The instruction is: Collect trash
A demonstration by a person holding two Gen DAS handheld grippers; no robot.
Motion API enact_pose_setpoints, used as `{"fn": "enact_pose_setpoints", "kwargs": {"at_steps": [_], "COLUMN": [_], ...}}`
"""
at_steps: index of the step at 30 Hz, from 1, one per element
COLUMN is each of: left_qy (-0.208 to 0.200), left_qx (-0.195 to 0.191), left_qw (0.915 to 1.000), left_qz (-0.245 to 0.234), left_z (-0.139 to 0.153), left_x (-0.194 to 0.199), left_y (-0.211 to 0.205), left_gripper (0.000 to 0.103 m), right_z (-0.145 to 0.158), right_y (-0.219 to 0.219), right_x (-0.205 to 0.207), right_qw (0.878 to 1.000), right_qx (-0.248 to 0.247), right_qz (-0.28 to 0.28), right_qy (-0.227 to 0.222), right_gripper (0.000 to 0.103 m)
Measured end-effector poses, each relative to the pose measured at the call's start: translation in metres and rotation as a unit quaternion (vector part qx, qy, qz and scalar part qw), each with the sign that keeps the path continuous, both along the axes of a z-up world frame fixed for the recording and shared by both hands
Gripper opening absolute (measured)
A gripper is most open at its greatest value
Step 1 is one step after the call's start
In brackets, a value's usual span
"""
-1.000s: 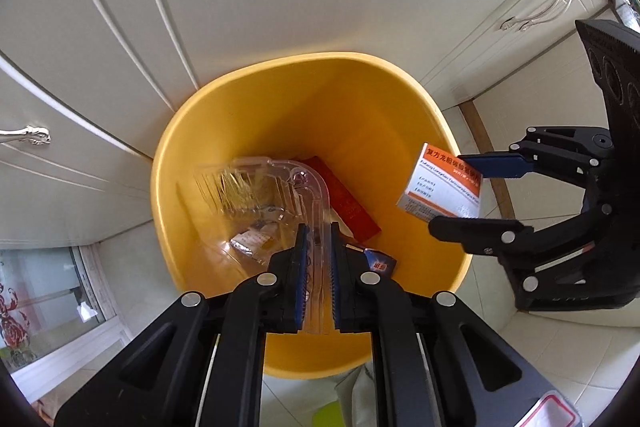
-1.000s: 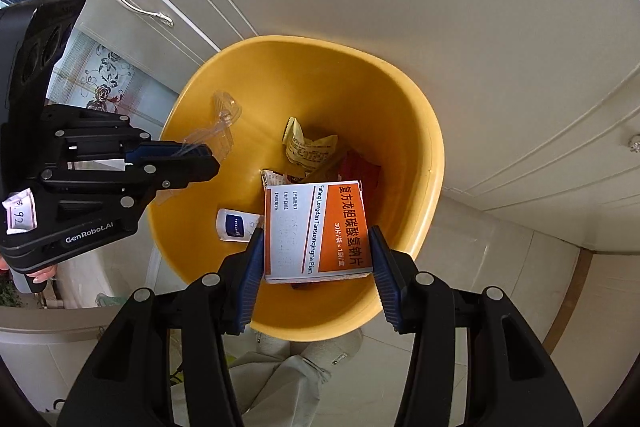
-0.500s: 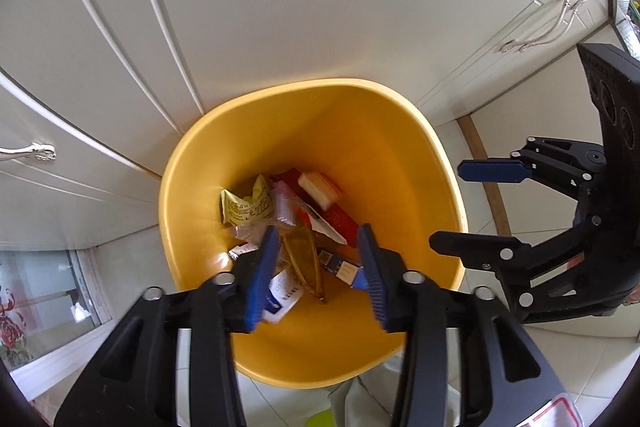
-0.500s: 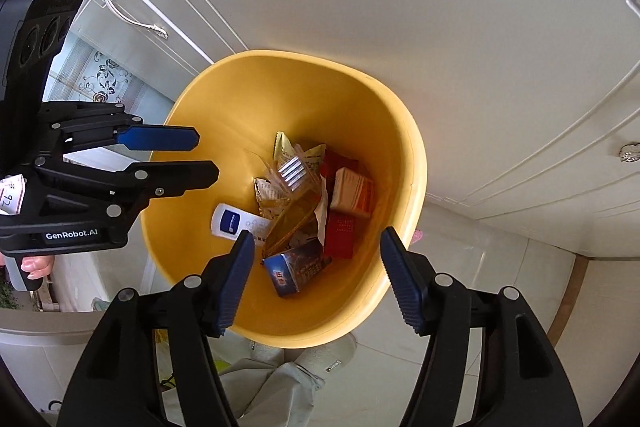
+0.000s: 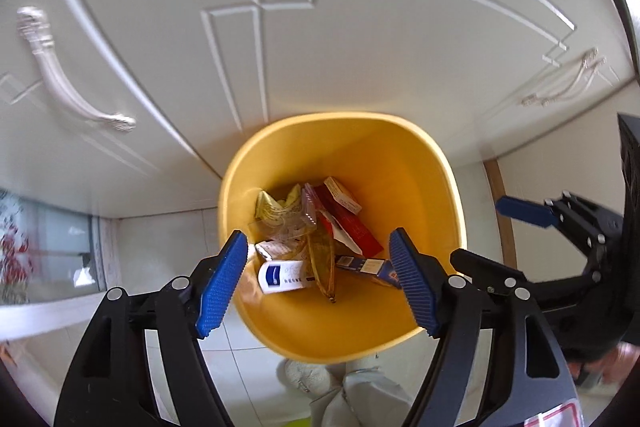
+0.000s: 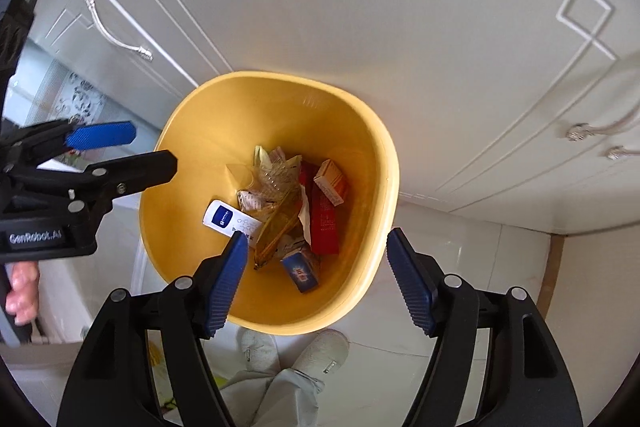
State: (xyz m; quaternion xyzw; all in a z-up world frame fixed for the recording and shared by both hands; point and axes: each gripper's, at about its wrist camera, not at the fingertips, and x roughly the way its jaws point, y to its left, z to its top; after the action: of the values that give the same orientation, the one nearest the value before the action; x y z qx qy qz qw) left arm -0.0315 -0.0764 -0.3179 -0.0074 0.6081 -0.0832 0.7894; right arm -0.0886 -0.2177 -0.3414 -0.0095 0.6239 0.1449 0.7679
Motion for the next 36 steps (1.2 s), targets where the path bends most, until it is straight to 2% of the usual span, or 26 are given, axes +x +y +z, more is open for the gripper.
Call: {"fn": "enact_pose_setpoints", "kwargs": {"at_steps": [7, 13, 21, 36], "left_qy": [-0.019, -0.021, -0.016, -0.025], "left_qx": [0.016, 0.017, 0.024, 0.032], "left_qw": [0.9974, 0.9928, 0.9896, 0.9895], "left_qz": [0.068, 0.117, 0.141, 0.139], "left_z": [0.026, 0.044, 0.062, 0.086], "left_x": [-0.016, -0.027, -0.046, -0.058], "left_y": [0.008, 0.019, 0.026, 0.024], "left_gripper": [0.073, 0.073, 0.076, 0.077], "right_z": [0.031, 0.054, 0.083, 0.098], "right_y": [0.006, 0.008, 0.005, 0.003], "right_x": [-0.010, -0.019, -0.029, -0.035], "right_qw": [0.996, 0.991, 0.989, 0.991], "right_qx": [-0.061, -0.098, -0.091, -0.068], "right_qz": [-0.063, -0.086, -0.105, -0.110], "right_qy": [-0.030, -0.042, -0.047, -0.045], "right_gripper": [0.072, 0.072, 0.072, 0.072]}}
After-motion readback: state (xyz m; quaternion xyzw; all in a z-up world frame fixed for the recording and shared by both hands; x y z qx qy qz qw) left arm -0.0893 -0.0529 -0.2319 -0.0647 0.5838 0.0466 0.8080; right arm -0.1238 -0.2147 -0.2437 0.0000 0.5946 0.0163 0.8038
